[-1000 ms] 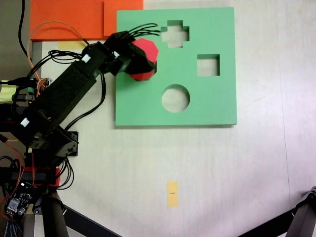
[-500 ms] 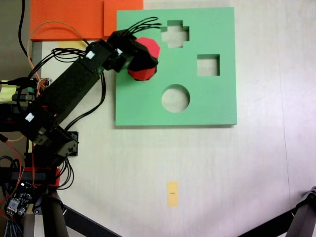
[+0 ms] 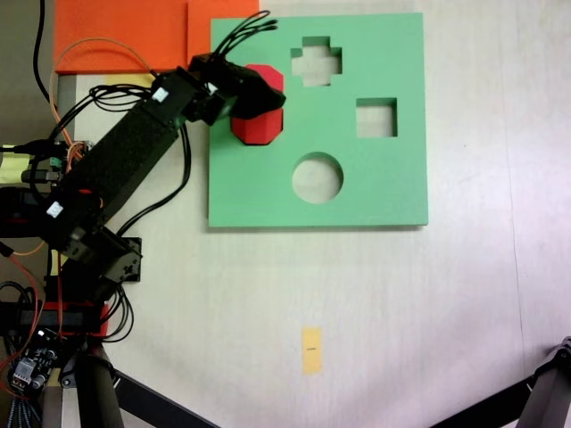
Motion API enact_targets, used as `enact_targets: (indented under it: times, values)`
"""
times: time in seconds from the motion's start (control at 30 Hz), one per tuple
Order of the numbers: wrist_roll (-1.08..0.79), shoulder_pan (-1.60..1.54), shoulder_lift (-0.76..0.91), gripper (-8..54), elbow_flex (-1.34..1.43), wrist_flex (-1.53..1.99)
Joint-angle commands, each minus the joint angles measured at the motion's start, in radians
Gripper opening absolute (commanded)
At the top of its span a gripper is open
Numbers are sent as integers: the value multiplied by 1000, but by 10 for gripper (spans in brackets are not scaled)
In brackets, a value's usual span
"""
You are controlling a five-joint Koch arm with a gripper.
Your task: Put the octagonal pillar block into the corresponding hole
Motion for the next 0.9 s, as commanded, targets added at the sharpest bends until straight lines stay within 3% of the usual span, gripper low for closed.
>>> enact_targets:
  times: [0.0, 0.87]
  values:
    - [5, -17, 17, 188, -14, -71]
    - [64, -5, 201, 211, 314, -190]
